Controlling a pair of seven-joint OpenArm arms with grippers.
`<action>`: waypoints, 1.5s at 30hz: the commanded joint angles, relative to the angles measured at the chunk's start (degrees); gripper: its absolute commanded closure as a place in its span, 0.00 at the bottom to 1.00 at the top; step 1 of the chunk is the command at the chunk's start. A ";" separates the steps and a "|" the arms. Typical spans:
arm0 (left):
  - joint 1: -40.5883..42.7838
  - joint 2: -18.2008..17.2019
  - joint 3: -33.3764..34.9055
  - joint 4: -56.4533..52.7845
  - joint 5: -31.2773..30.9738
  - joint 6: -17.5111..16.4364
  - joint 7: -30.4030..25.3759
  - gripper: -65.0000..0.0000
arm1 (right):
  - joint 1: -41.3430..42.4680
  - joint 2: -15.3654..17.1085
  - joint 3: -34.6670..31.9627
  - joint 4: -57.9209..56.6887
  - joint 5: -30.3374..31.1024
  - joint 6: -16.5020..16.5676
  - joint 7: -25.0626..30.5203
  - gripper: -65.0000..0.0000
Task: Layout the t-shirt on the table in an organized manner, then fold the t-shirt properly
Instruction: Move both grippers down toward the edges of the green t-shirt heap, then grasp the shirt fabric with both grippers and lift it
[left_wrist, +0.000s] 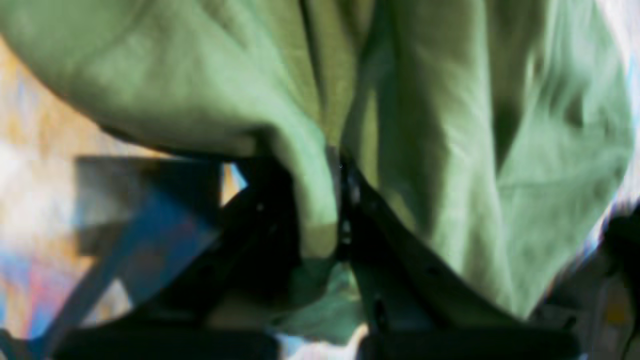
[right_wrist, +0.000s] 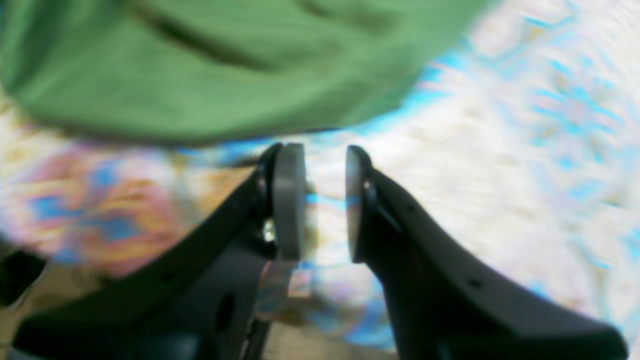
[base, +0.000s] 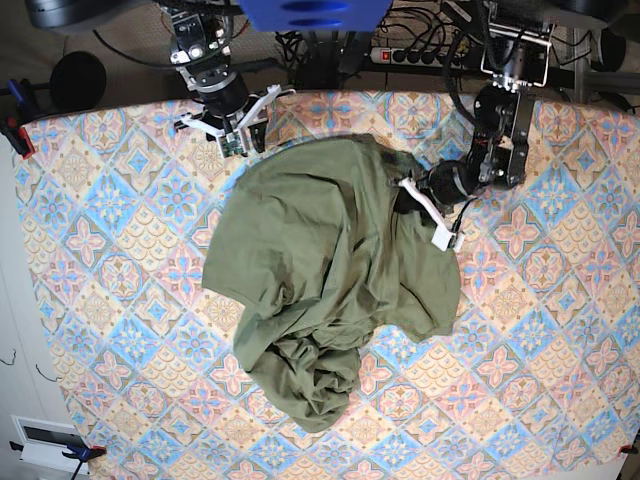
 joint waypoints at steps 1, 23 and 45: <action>1.63 -0.78 -1.08 3.98 -0.69 -0.53 -0.56 1.00 | 0.48 0.10 0.38 0.90 0.39 0.25 1.38 0.79; 24.14 -0.87 -7.67 24.64 -0.51 -0.80 -0.56 1.00 | 14.55 3.79 15.06 -10.80 40.91 0.25 -9.00 0.59; 20.71 2.74 -0.73 23.59 0.90 -0.80 -0.47 1.00 | 41.27 13.29 15.59 -34.53 42.50 15.38 -13.31 0.99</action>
